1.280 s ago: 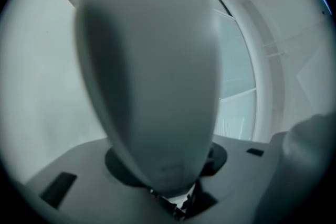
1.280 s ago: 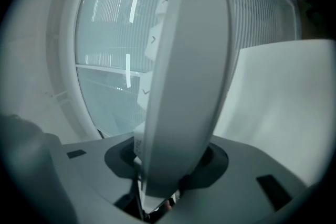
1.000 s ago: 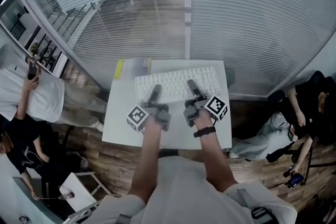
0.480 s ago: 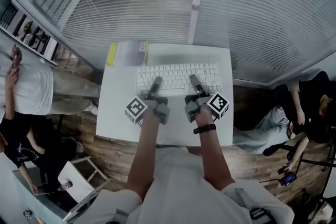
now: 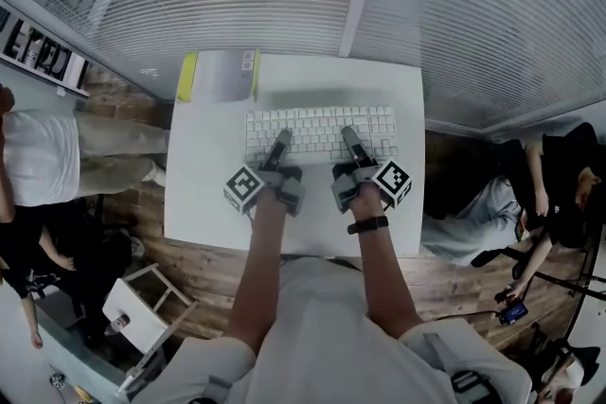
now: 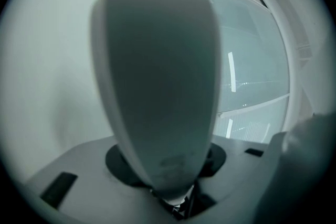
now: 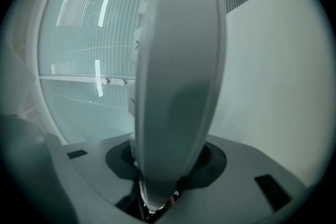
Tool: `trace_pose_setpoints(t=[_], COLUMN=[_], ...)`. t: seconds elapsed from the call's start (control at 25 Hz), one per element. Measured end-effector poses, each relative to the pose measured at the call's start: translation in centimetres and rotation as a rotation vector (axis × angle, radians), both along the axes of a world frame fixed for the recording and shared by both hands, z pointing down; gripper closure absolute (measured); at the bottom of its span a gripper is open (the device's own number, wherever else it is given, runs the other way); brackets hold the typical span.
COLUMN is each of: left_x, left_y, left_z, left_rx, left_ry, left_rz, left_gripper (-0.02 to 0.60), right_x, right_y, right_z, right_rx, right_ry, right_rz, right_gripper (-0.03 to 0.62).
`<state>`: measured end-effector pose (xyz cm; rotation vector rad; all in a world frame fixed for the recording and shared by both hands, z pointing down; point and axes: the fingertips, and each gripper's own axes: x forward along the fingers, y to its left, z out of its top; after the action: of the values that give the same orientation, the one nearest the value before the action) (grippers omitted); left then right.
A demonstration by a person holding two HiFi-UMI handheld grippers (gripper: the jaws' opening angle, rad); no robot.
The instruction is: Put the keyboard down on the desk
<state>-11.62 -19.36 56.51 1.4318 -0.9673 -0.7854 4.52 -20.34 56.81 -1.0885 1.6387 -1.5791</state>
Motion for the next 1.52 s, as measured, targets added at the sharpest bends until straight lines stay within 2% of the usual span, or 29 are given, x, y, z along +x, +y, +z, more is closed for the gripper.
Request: trace_pose_setpoints(t=[0.36, 0.76, 1.16, 1.24, 1.36, 1.44, 1.52], left_x=[-0.6, -0.8, -0.6, -0.6, -0.2, -0.2, -0.5], left_y=[-0.9, -1.1, -1.4, -1.4, -1.4, -1.3, -1.2], left_z=[4.7, 8.0, 9.0, 9.0, 9.2, 9.3, 9.2], left_rx=[-0.107, -0.188, -0.215, -0.215, -0.224, -0.232, -0.233], left_ry=[0.009, 0.011, 0.027, 0.034, 0.050, 0.071, 0.085], left_rz=[-0.008, 0.000, -0.003, -0.009, -0.020, -0.033, -0.044], left_gripper=[0.433, 0.433, 0.433, 0.433, 0.434, 0.433, 0.434], right_x=[-0.8, -0.9, -0.8, -0.8, -0.6, -0.9, -1.8], right_y=[-1.2, -1.2, -1.5, -1.6, -1.6, -1.2, -0.3], right_z=[4.3, 7.7, 8.8, 8.6, 7.9, 7.5, 7.1], right_rx=[-0.101, -0.184, -0.197, -0.176, -0.126, -0.103, -0.083], right_ry=[-0.007, 0.001, -0.002, -0.003, 0.013, 0.033, 0.059], right_rz=[-0.007, 0.006, 0.014, 0.016, -0.001, -0.035, -0.090], right_gripper=[0.450, 0.450, 0.445, 0.434, 0.368, 0.325, 0.308])
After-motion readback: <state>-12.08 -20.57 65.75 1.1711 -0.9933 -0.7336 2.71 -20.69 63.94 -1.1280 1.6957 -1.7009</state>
